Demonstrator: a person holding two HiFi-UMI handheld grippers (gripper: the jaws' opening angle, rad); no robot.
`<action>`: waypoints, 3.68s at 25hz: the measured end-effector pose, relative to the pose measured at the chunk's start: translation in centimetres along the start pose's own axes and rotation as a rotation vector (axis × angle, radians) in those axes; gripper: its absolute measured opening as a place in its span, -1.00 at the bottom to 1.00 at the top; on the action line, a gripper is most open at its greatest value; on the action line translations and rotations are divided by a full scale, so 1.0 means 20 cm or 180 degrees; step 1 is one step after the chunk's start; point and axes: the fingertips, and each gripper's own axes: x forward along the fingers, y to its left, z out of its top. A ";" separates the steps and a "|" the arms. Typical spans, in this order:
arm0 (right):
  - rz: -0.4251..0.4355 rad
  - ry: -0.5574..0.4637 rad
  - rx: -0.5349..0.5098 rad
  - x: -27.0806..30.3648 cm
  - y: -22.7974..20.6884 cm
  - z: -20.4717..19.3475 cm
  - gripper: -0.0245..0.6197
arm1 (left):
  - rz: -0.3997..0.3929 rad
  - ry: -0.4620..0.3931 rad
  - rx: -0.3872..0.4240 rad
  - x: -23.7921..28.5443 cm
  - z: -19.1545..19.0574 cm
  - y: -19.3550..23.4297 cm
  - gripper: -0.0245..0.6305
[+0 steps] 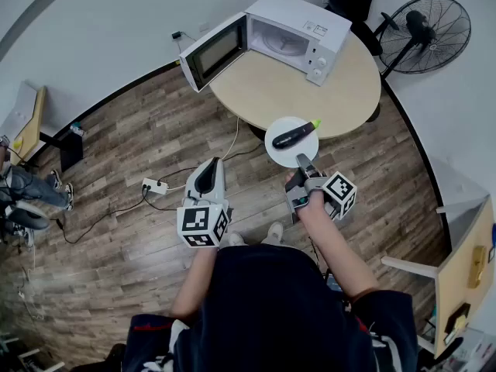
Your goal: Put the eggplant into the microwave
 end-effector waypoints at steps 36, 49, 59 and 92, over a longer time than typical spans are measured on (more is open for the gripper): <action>-0.0023 0.0496 0.0076 0.14 -0.09 0.22 -0.84 | 0.0368 0.0133 -0.0004 0.18 -0.14 -0.23 -0.87; -0.0036 0.0389 0.0024 0.50 -0.01 0.19 -0.84 | 0.0179 0.0158 0.0012 0.47 -0.09 0.06 -0.87; -0.0039 0.0157 0.0068 0.97 0.18 0.13 -0.84 | -0.0070 0.0195 0.0014 0.86 0.07 0.46 -0.87; -0.0258 -0.0445 0.0335 1.65 0.22 0.32 -0.84 | -0.1098 0.0589 0.0150 1.71 0.12 0.70 -0.87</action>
